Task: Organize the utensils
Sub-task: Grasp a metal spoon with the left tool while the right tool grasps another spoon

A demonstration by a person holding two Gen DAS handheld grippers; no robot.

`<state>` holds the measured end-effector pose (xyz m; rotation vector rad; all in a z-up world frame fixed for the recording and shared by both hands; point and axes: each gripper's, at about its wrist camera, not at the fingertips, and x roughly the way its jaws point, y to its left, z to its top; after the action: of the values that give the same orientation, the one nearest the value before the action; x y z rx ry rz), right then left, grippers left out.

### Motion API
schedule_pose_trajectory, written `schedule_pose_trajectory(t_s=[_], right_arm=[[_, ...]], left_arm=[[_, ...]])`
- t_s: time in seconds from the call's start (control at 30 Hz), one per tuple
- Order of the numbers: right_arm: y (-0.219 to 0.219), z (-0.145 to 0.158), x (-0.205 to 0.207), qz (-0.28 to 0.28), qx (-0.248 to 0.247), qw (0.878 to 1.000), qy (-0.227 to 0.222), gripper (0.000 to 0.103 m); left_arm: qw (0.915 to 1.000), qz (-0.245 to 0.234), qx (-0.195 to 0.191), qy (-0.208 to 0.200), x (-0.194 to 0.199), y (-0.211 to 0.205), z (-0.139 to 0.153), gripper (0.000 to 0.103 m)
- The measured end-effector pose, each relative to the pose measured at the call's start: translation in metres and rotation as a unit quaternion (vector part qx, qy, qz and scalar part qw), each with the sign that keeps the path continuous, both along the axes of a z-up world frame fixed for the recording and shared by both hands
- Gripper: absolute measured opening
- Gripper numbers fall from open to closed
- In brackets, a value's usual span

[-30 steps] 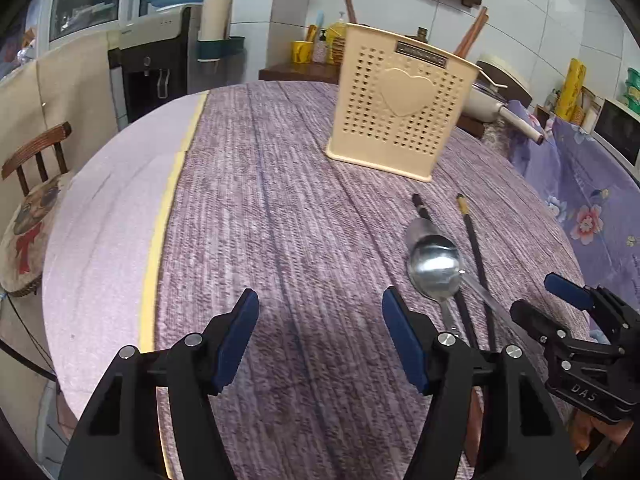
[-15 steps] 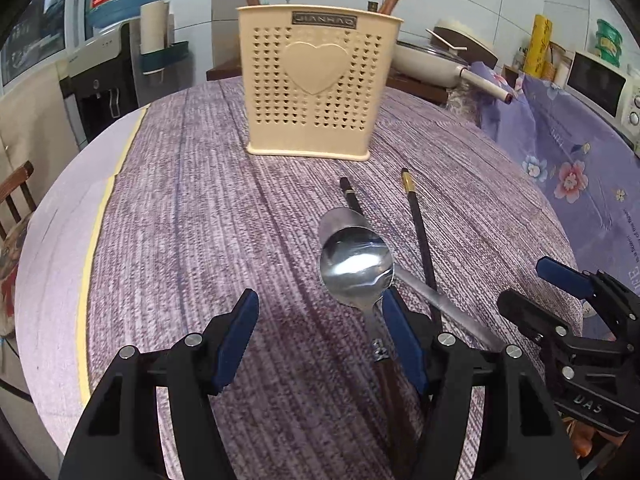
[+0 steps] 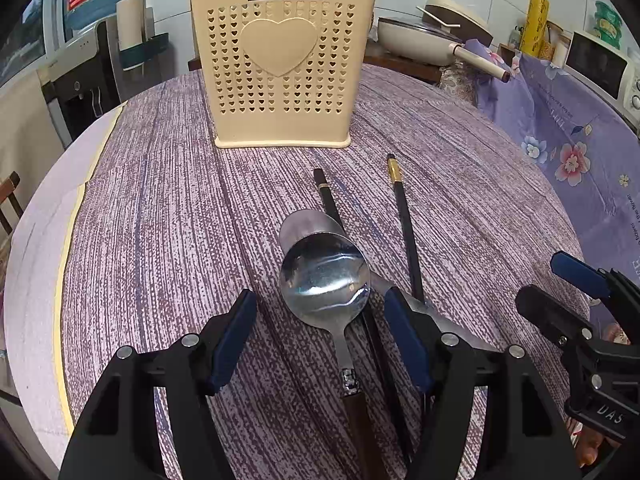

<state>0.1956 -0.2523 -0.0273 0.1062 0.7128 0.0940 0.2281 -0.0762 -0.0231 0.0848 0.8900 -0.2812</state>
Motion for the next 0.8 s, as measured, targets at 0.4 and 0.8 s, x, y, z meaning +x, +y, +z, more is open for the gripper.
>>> schedule_pose_trajectory(t_s=[0.4,0.8], right_arm=[[0.001,-0.004,0.002,0.000,0.005,1.000,0.009,0.069],[0.011,0.002,0.026,0.015,0.025,0.999,0.031,0.066]], left_arm=[[0.9999,-0.002,0.010,-0.001,0.006,-0.006,0.000,0.050],[0.9996,0.020,-0.019,0.008,0.004,0.023,0.006,0.047]])
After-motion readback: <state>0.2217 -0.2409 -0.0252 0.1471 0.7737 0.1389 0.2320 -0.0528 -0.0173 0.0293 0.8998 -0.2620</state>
